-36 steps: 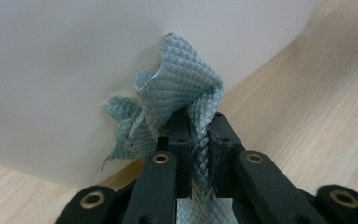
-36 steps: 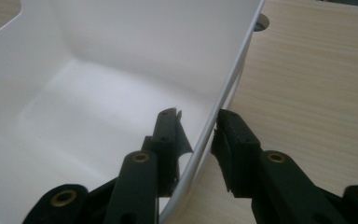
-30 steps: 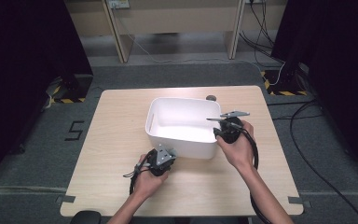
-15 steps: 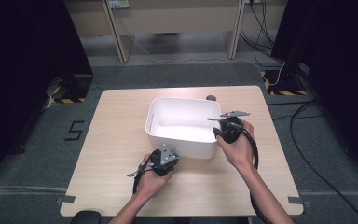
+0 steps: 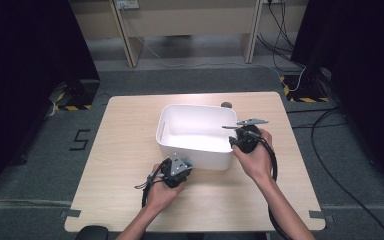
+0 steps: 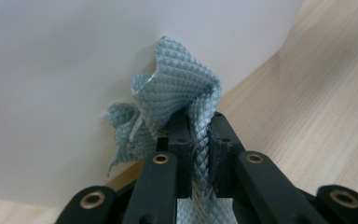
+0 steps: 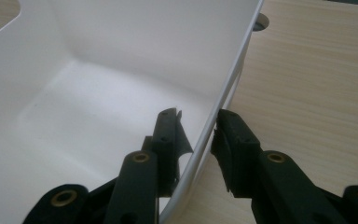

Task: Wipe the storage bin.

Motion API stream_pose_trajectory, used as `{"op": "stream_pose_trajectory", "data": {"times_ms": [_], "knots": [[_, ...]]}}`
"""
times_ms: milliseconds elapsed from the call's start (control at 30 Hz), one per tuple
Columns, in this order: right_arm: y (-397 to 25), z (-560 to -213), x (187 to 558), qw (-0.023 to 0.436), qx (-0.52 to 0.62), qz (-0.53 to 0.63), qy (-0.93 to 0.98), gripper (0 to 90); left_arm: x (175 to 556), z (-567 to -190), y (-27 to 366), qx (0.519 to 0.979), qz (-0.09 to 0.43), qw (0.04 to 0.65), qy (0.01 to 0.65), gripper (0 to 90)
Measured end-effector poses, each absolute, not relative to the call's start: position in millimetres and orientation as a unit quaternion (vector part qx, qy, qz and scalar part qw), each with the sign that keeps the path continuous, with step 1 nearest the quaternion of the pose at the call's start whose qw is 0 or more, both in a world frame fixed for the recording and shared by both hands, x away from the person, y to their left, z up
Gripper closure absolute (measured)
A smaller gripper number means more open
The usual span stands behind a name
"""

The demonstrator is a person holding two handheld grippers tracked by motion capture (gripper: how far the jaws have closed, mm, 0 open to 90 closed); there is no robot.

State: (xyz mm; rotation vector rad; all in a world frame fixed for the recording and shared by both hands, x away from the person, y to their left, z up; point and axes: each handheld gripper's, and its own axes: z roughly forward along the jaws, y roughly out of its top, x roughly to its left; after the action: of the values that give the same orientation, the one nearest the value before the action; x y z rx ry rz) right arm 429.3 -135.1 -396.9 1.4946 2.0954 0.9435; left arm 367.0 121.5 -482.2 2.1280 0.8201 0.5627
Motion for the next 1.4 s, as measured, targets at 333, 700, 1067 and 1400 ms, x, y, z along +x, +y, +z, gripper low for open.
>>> {"op": "stream_pose_trajectory", "data": {"times_ms": [333,700,1067,1400], "knots": [[-134,-397,429,0.201,0.532,0.337,0.75,70.3,363,-468,122,0.825,0.228,0.406,0.32,81.9],[-135,-397,429,0.201,0.532,0.338,0.75,70.6,359,-443,119,0.815,0.242,0.426,0.309,81.9],[-135,-397,429,0.2,0.533,0.337,0.749,70.7,359,-430,119,0.81,0.247,0.435,0.304,81.9],[-136,-397,430,0.201,0.535,0.337,0.749,71.0,359,-429,117,0.81,0.248,0.434,0.306,81.9]]}}
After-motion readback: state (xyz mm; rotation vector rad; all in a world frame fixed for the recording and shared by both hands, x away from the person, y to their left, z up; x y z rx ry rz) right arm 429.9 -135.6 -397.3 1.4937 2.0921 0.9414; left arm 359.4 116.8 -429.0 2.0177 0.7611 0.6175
